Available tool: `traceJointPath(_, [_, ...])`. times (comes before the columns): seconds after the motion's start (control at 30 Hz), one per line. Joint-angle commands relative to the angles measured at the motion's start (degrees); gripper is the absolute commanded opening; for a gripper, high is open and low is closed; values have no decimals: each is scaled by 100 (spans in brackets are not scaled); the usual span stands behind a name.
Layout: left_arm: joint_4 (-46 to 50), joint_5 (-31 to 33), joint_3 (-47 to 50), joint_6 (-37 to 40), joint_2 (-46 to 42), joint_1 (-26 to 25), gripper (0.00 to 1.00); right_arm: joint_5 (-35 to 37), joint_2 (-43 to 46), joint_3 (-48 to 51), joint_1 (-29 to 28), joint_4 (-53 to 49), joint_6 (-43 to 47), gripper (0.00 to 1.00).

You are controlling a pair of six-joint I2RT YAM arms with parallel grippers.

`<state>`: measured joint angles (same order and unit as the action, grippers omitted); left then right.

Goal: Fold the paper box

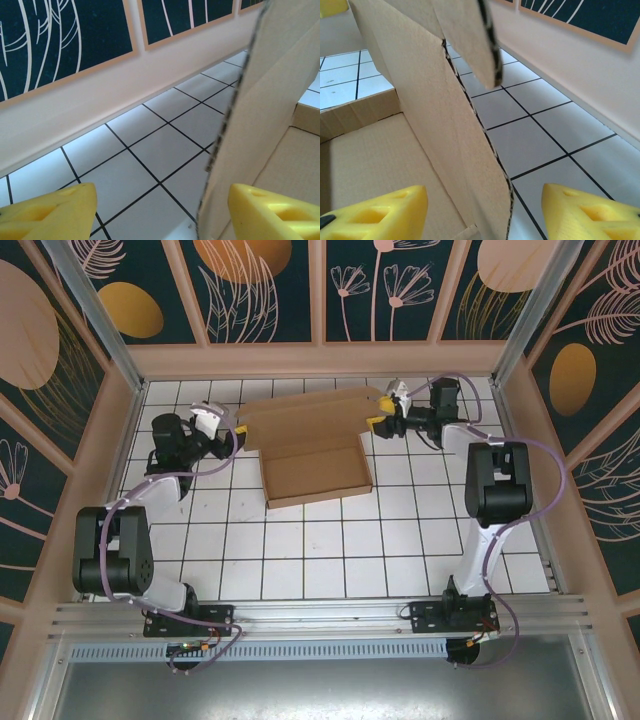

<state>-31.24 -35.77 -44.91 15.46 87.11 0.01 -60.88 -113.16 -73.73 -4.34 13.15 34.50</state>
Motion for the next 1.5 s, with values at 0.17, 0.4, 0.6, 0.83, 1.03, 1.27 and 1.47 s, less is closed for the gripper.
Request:
traceJointPath(0.17, [183, -508, -277, 249, 411, 16, 64, -16, -274, -400, -24, -359, 325, 58])
traceJointPath(0.4, [277, -557, -357, 226, 542, 16, 60, -310, -379, -554, -1, -529, 380, 52])
traceJointPath(0.6, [468, -645, -510, 221, 740, 16, 53, -372, -419, -669, -57, -722, 482, 43])
traceJointPath(0.83, [576, -737, -625, 237, 816, 21, 31, -327, -443, -726, -103, -1008, 707, 25])
traceJointPath(1.03, [571, -783, -640, 240, 800, 15, 10, -321, -354, -647, -126, -952, 707, 5])
traceJointPath(1.27, [300, -716, -554, 3, 678, 8, 2, 33, -111, -301, -153, -566, 434, 0])
traceJointPath(1.47, [-412, 67, -292, -894, 582, -264, 0, 1423, 406, 422, -471, 151, -536, 0])
